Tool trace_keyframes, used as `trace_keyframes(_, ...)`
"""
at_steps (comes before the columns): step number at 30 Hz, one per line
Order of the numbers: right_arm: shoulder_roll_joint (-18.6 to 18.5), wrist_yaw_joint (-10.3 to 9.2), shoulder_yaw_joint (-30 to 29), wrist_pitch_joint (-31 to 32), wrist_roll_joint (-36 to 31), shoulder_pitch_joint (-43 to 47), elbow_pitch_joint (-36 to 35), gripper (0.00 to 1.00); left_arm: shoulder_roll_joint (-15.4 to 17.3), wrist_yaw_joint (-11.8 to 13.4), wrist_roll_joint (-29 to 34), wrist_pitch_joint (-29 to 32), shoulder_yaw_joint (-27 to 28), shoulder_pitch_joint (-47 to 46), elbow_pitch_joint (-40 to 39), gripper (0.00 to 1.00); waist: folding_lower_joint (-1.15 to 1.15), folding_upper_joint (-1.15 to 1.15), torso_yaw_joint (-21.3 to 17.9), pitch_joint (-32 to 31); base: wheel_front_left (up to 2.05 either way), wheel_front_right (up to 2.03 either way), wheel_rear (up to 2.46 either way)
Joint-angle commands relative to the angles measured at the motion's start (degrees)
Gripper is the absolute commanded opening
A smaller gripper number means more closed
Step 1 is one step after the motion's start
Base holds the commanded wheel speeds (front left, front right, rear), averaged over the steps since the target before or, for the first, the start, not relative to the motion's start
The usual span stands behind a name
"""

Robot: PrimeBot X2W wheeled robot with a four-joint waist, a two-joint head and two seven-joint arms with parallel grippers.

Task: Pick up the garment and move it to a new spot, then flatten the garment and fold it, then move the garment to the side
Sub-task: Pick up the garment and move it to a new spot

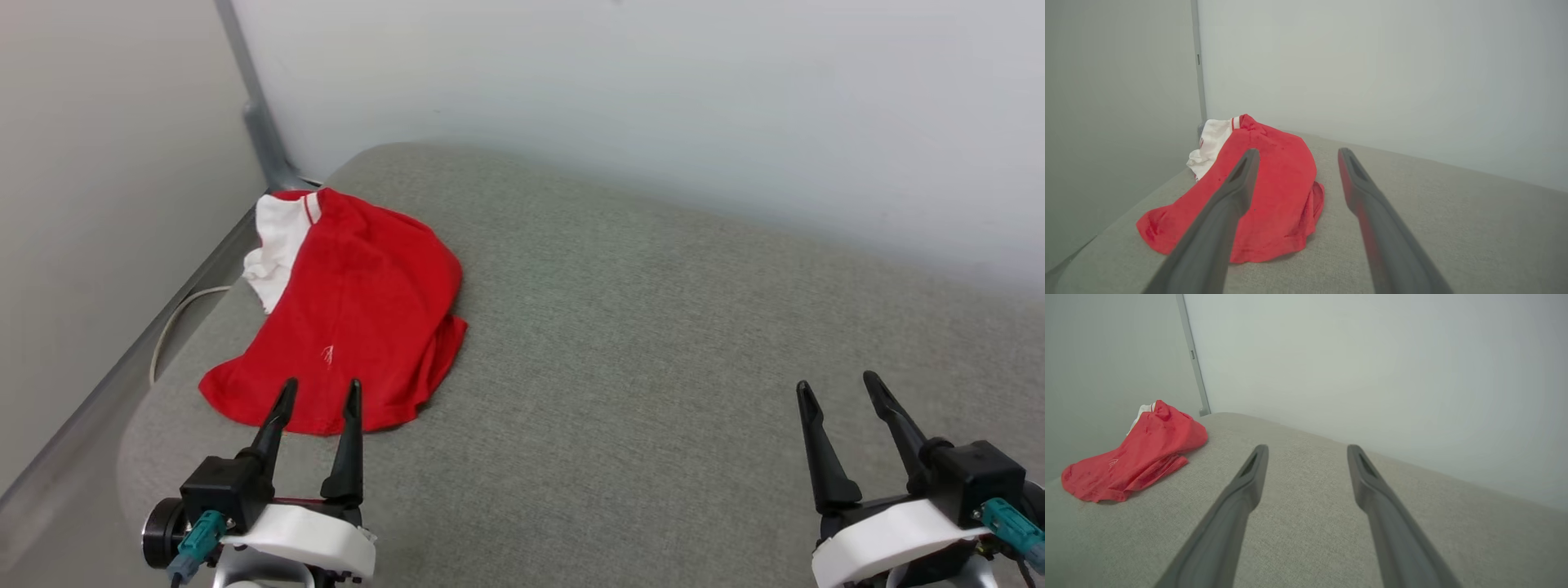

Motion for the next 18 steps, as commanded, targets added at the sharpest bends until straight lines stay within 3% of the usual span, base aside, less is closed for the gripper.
trace_keyframes(1,-0.05,-0.04,0.22,-0.38,0.05,-0.42,0.27,1.00,0.30,-0.12,-0.03,-0.13,0.69,0.32,-0.10,1.00,0.00,0.00,2.77,-0.07,0.00,0.00,0.00)
trace_keyframes(9,-0.05,-0.04,0.68,-0.96,0.51,-0.97,1.27,1.00,0.53,-0.13,-1.09,-0.13,1.99,0.34,-0.06,1.00,0.00,0.00,6.80,-0.04,0.00,0.00,0.00)
trace_keyframes(18,-0.06,-0.04,1.56,-1.13,0.17,-2.82,2.26,1.00,0.34,-0.13,-2.01,-0.13,2.86,0.35,-0.44,1.00,0.00,0.00,7.48,0.72,0.00,0.00,0.00)
